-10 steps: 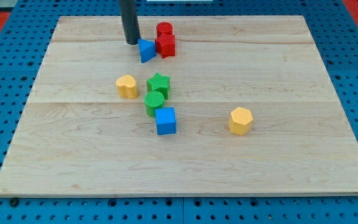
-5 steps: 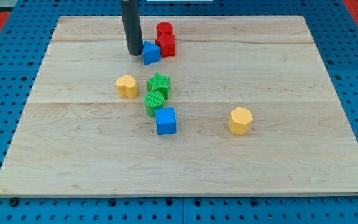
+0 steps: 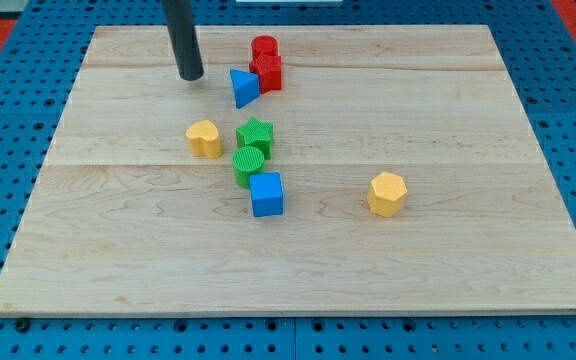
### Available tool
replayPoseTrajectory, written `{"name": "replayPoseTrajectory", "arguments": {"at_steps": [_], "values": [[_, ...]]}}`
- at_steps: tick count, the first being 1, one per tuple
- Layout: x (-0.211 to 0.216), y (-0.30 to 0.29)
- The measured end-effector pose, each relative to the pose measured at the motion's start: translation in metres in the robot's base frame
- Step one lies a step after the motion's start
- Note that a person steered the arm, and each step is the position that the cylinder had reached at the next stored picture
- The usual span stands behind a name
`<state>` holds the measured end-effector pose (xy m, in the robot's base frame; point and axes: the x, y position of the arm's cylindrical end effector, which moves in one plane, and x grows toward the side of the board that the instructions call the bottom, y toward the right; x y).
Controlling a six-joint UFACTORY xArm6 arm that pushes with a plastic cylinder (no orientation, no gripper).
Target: Put the blue triangle at the bottom of the red star
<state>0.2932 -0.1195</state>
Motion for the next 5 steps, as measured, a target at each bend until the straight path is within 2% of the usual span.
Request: {"name": "replayPoseTrajectory", "arguments": {"at_steps": [1,5], "values": [[0.011,0.029],[0.037,0.053]]}}
